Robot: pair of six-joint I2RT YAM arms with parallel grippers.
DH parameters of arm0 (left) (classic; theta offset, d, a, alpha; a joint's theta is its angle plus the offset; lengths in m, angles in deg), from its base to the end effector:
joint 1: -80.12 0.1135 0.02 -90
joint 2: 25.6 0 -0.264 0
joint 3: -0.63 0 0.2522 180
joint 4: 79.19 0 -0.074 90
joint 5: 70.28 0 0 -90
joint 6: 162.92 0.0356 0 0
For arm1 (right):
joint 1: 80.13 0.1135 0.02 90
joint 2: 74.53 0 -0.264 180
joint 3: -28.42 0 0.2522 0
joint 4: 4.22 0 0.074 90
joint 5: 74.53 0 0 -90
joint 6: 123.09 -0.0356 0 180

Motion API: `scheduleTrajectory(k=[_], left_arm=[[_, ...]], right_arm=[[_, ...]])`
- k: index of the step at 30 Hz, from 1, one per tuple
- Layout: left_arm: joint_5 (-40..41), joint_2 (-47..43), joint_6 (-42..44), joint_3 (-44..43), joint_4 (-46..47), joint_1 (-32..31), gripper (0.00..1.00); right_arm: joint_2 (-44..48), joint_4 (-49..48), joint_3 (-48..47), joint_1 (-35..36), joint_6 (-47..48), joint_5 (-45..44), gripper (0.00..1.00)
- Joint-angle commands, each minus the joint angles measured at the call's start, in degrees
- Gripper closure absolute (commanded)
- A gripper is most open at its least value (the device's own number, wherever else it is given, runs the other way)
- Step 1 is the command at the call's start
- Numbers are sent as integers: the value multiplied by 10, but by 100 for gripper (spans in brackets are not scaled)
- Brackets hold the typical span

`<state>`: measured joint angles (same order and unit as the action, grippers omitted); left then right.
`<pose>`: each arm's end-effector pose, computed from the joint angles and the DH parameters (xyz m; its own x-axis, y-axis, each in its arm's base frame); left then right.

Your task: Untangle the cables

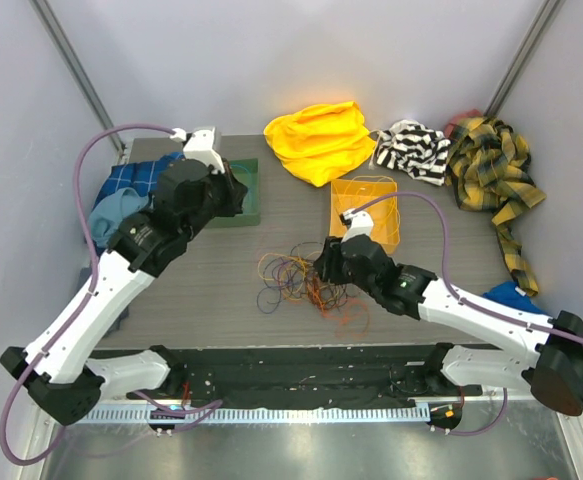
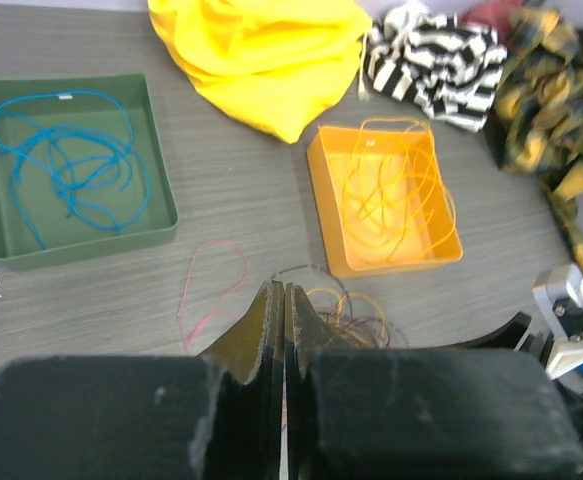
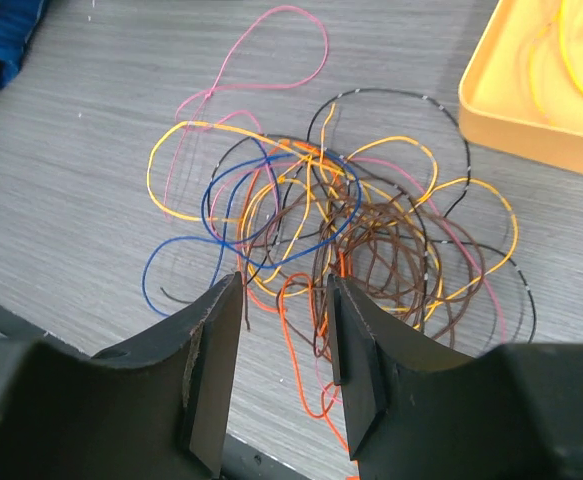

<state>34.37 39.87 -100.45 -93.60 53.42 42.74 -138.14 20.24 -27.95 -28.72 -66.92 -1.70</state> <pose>0.1916 -0.1351 0.4404 -0.4086 -0.2506 -0.8776 0.2346 0.9004 -0.3663 0.1609 0.1847 0.2614 -0.6008 0.0999 -0.7931 -0.3077 0.8868 0.3448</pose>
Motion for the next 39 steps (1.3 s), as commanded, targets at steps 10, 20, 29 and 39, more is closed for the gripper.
scheduleTrajectory(k=[10, 20, 29, 39], left_arm=[[-38, 103, -22, 172, -10, -11, 0], [-53, 205, -22, 189, 19, -11, 19], [-53, 258, -28, 191, 38, -11, 71], [-4, 136, -26, 165, 11, -15, 100]], right_arm=[[12, -3, -9, 13, -3, -17, 53], [20, 9, -2, 13, 8, -33, 53], [24, 11, 9, 12, 10, -43, 53], [22, 13, 6, 13, 17, -51, 53]])
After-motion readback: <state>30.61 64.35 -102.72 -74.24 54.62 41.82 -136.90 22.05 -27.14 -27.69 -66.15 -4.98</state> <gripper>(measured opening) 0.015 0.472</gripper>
